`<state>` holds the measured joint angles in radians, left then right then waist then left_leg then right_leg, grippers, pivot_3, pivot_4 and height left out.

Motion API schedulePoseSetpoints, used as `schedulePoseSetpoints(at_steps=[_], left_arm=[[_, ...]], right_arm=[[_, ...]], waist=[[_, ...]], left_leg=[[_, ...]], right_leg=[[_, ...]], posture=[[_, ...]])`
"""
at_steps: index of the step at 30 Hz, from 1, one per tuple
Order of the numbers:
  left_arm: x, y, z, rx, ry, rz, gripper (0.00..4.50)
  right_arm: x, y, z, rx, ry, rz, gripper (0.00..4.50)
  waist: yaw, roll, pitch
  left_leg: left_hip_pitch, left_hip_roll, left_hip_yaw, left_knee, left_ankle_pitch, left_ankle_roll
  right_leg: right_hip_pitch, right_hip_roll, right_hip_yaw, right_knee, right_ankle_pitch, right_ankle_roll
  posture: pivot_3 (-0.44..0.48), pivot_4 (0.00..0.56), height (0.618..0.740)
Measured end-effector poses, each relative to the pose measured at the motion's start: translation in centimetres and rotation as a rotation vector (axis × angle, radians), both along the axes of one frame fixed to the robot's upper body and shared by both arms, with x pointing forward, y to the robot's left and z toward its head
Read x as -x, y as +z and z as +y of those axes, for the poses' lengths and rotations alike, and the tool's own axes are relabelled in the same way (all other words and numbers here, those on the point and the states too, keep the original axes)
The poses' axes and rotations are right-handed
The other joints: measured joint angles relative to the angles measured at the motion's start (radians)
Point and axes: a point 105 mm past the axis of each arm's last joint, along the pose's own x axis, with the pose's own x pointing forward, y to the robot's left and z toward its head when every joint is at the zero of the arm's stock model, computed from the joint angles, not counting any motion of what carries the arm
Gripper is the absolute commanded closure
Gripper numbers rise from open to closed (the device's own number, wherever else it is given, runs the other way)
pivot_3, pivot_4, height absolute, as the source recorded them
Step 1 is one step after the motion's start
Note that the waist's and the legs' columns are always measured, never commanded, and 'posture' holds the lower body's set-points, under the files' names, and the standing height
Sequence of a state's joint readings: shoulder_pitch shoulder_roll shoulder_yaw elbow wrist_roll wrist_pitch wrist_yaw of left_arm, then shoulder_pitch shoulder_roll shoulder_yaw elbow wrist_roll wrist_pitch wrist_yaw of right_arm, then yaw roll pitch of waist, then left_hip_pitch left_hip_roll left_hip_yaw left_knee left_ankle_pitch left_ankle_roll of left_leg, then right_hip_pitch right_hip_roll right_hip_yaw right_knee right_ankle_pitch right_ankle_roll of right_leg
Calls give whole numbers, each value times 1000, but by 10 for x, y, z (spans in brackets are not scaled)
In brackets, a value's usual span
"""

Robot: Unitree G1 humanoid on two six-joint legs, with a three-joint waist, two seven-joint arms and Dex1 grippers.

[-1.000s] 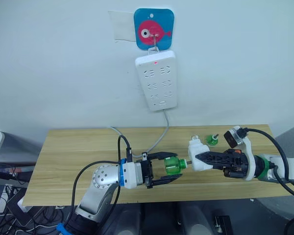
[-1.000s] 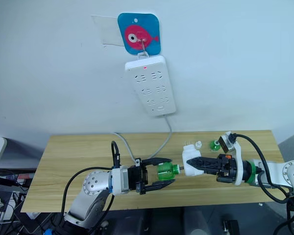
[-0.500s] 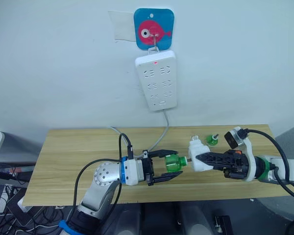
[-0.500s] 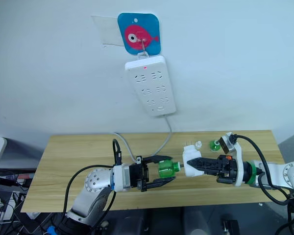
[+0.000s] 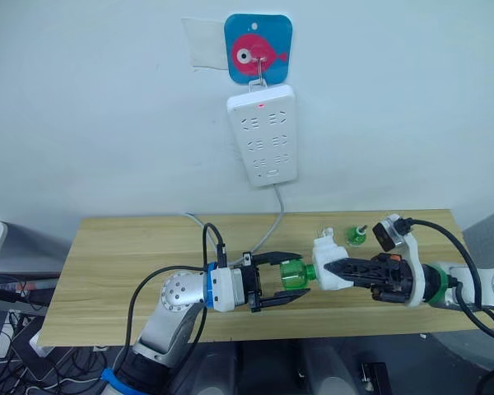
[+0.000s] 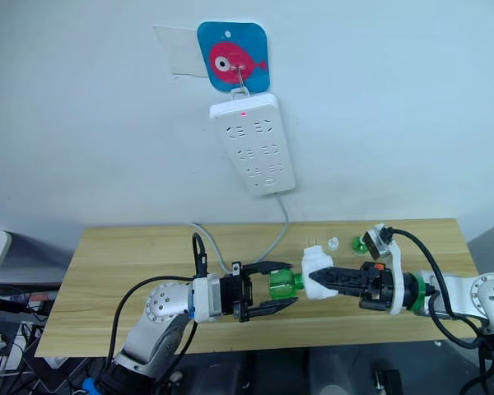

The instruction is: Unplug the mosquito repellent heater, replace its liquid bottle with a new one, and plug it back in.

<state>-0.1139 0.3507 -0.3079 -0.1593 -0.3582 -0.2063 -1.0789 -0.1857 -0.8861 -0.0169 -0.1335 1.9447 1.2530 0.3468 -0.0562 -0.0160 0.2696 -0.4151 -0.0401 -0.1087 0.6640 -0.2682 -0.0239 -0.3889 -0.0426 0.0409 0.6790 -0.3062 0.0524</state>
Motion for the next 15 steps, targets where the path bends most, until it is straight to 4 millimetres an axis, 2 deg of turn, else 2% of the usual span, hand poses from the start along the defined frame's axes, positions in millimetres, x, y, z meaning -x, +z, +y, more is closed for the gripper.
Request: schedulePoseSetpoints(at_steps=[15], left_arm=[[0,-1,0,-9,-2,-19,2217]], right_arm=[[1,1,5,37,-7,-37,1527]], waist=[[0,0,0]], left_leg=[[0,0,0,0,0,0]], right_leg=[[0,0,0,0,0,0]], posture=[[-79,268,740]])
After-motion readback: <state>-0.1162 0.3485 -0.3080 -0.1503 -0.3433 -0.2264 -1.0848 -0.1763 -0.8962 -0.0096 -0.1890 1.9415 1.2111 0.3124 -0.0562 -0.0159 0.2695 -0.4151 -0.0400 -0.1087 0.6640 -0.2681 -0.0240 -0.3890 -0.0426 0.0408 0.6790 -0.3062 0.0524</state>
